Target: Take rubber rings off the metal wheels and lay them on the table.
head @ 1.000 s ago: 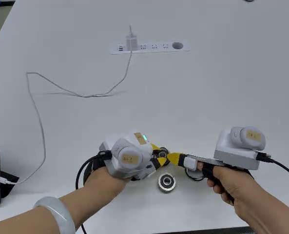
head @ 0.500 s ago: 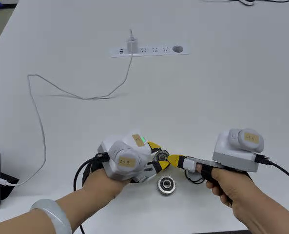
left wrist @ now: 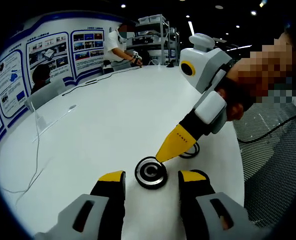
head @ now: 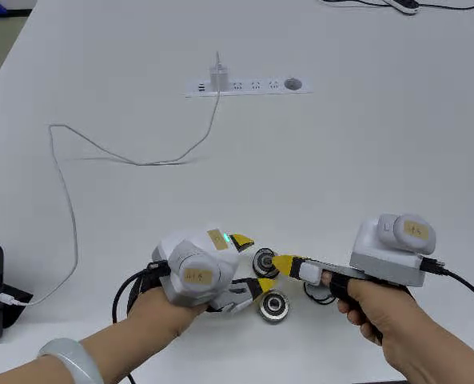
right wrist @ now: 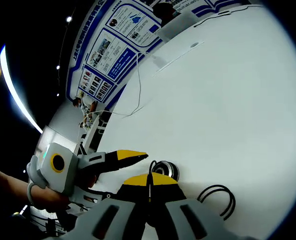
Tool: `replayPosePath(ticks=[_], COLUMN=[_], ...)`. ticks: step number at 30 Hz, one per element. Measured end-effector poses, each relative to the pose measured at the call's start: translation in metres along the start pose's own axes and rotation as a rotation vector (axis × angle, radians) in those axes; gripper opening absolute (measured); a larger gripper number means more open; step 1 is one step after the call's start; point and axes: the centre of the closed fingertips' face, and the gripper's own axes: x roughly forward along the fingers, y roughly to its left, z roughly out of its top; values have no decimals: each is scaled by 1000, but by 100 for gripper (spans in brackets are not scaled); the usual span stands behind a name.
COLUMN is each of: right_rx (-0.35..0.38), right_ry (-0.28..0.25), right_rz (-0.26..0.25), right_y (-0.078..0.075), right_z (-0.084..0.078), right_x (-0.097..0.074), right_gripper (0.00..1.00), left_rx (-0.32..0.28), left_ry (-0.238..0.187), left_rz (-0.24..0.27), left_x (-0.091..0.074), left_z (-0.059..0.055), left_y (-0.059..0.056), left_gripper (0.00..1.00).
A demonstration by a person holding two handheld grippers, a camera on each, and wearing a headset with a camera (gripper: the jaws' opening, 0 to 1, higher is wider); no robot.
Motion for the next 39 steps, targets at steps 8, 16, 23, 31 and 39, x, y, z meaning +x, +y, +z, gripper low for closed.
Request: replayPosePath(ticks=[8,16,23,31,39], right_rx=[9,34,74,127,136], right_ry=[-22,-48,-86,-116,-112], right_rz=[36,54,20,-44,-96], right_y=[14,18,3,-27,-47], right_z=[1,-2,-5,-10,-13], right_x=[-7,-20,-42,-69,-72], right_gripper=[2,2,2,2,2], left_rx=[-29,-55,-67,-78,-80], left_ry=[-24,-58,-69,-63,-59], left_rz=[9,8,13,11,13], left_x=[-9,-14,-17,-20,-21], left_z=[-5,-6,-9,-14,-14], left_y=[0,-1,-1,-3,-4], left_gripper=[50,54,57,57,55])
